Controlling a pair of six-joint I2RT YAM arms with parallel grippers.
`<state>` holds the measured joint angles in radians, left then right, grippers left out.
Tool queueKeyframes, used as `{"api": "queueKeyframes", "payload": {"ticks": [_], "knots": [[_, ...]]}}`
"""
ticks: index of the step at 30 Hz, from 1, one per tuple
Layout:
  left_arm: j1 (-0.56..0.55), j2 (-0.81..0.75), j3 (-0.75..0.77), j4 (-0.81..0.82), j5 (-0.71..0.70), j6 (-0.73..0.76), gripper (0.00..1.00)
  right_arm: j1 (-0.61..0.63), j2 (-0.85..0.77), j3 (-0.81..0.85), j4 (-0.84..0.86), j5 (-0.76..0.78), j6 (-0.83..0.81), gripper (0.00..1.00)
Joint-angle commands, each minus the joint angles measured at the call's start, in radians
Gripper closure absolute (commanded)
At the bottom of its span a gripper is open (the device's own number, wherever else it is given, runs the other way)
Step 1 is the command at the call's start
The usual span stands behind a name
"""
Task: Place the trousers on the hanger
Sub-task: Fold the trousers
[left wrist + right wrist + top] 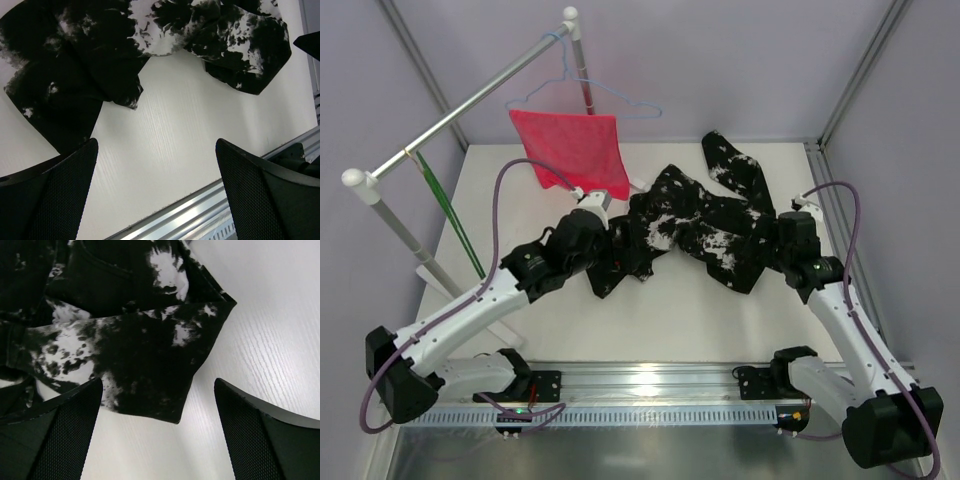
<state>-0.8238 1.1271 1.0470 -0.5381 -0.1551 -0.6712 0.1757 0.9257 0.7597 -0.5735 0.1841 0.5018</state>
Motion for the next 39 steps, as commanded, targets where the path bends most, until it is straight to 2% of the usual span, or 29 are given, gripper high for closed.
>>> {"api": "queueKeyframes", "payload": {"ticks": [1, 5, 11, 12, 13, 15, 16, 20, 26, 30, 39], "knots": [[0.025, 0.043, 0.030, 0.069, 0.021, 0.018, 0.00, -0.056, 0.045, -0.033, 0.095, -0.023, -0.026, 0.07], [0.026, 0.074, 0.005, 0.089, 0.023, 0.015, 0.00, -0.081, 0.082, -0.085, 0.150, -0.075, -0.002, 0.10], [0.034, 0.089, -0.034, 0.101, 0.037, 0.007, 0.00, -0.079, 0.156, -0.119, 0.193, -0.092, 0.030, 0.25], [0.034, 0.091, -0.038, 0.099, 0.042, 0.009, 0.00, -0.081, 0.159, -0.117, 0.196, -0.092, 0.027, 0.35], [0.034, 0.092, -0.041, 0.098, 0.045, 0.009, 0.00, -0.081, 0.150, -0.117, 0.213, -0.104, 0.018, 0.56], [0.034, 0.089, -0.051, 0.098, 0.045, 0.010, 0.00, -0.079, 0.121, -0.111, 0.231, -0.135, 0.007, 0.79], [0.035, 0.086, -0.053, 0.099, 0.043, 0.010, 0.00, -0.078, 0.078, -0.103, 0.231, -0.162, -0.005, 0.96], [0.037, 0.085, -0.051, 0.093, 0.026, 0.012, 0.00, -0.015, -0.054, -0.005, 0.186, -0.199, -0.052, 0.96], [0.038, 0.092, -0.027, 0.069, 0.006, 0.035, 0.00, 0.157, -0.103, 0.283, 0.074, -0.132, -0.095, 0.96], [0.038, 0.092, -0.021, 0.055, 0.014, 0.051, 0.00, 0.174, -0.108, 0.409, 0.041, -0.135, -0.097, 0.96], [0.038, 0.118, -0.004, 0.040, 0.069, 0.105, 0.00, 0.176, -0.062, 0.582, 0.001, -0.155, -0.071, 0.96]]}}
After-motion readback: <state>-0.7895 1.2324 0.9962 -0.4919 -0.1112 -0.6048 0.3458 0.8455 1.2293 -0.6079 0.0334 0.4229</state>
